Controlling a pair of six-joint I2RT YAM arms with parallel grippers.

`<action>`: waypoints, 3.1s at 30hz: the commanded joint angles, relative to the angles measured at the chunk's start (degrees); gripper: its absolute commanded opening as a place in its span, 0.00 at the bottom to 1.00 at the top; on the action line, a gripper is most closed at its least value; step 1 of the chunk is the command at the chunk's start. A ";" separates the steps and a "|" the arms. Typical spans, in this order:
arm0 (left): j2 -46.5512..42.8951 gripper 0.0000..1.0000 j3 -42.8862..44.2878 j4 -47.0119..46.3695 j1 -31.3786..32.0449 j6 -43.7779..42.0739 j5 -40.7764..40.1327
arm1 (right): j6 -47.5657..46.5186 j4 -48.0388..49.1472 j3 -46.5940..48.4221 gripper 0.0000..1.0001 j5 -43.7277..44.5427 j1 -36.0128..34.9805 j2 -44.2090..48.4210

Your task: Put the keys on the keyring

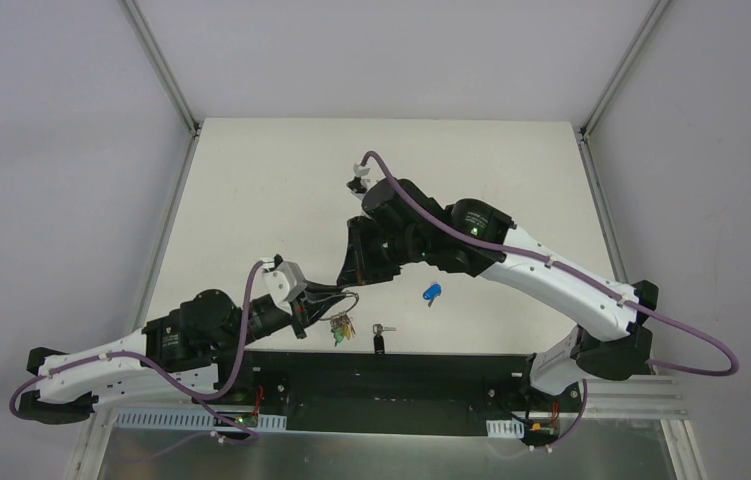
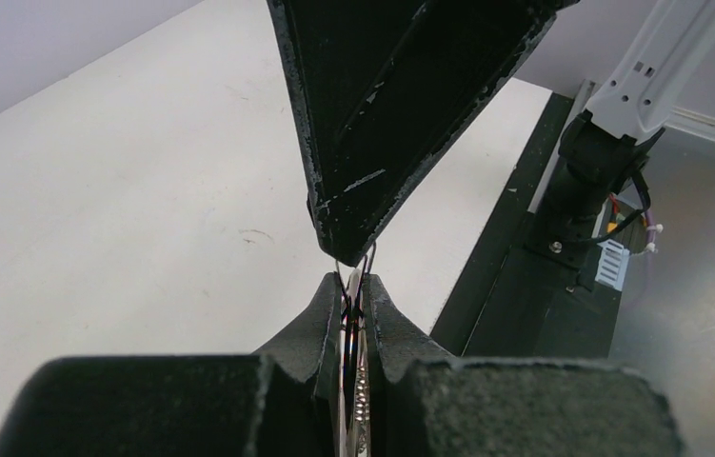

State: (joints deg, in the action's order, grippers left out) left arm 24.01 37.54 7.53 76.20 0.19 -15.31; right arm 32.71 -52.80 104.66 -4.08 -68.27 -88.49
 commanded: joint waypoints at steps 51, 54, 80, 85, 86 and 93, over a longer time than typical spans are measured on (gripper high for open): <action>-3.26 0.00 0.70 -1.24 0.47 5.55 -12.70 | -8.57 5.59 -5.86 0.22 12.91 -12.72 8.97; -3.64 0.00 0.34 -0.71 0.39 5.37 -14.46 | -8.27 5.34 -6.96 0.36 17.13 -12.34 11.93; -3.50 0.00 -2.15 -0.43 0.44 2.32 -25.93 | 7.42 12.43 -43.20 0.49 19.20 2.14 15.30; -3.72 0.00 -2.20 -0.40 0.44 2.56 -25.83 | 9.45 19.30 -47.42 0.49 17.04 2.12 12.10; -3.90 0.00 -2.25 -0.37 0.45 2.70 -25.75 | 9.78 20.34 -48.09 0.49 15.93 2.16 11.01; -4.38 0.00 -2.34 0.07 0.44 3.39 -25.47 | 14.34 31.31 -53.67 0.44 11.45 2.00 5.68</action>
State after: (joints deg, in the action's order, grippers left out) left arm 20.38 35.16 9.80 76.79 3.44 -39.72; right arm 42.81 -29.50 53.60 10.11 -66.39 -81.78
